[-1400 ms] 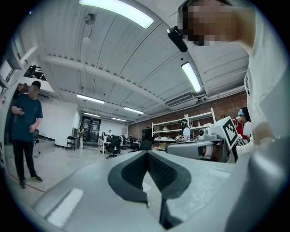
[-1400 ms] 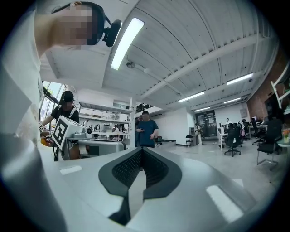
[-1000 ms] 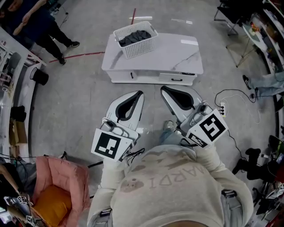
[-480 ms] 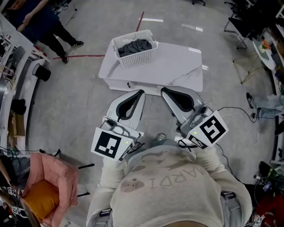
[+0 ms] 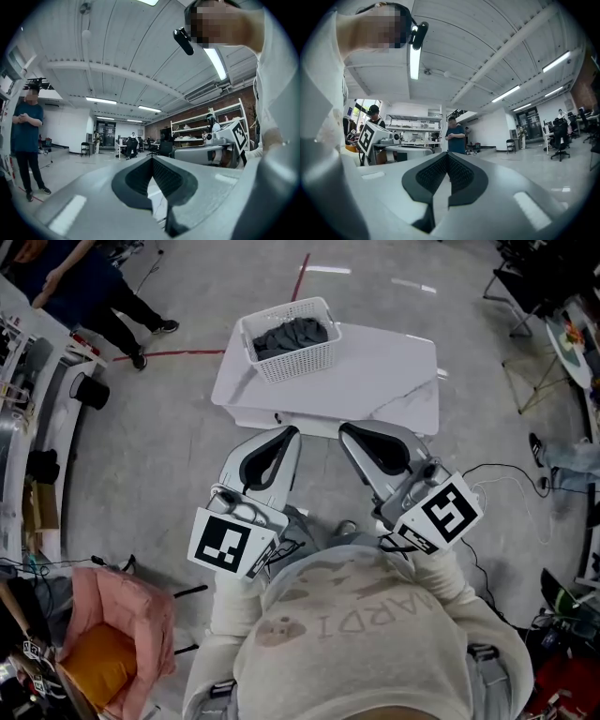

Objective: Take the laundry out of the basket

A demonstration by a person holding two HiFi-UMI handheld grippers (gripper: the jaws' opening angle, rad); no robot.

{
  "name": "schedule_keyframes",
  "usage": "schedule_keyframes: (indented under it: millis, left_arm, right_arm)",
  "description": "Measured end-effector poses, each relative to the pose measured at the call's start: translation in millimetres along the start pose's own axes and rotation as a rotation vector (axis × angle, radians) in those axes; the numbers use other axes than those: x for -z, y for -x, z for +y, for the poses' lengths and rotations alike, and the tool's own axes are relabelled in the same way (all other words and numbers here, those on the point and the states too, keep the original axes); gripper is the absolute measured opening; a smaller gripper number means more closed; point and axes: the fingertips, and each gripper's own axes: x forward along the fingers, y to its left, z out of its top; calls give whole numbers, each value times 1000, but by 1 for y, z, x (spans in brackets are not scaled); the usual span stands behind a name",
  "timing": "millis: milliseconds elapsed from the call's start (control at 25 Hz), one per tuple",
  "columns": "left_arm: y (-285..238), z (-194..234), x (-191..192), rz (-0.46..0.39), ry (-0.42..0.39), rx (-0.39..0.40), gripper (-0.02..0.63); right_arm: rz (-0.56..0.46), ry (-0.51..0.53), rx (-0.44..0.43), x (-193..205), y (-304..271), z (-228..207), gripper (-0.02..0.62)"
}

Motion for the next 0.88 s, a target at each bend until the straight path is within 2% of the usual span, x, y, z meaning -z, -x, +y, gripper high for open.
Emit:
schedule_keyframes:
  millis: [280, 720, 880]
  left_arm:
    - [-19, 62, 6, 10, 3, 91, 0]
    - [-17, 204, -2, -1, -17, 193, 0]
    - [-10, 241, 2, -1, -22, 235, 0]
  right_arm:
    - [7, -12, 92, 5, -62, -19, 28]
    - [-23, -5, 216, -3, -198, -29, 28]
    - [-47, -16, 267, -2, -235, -29, 28]
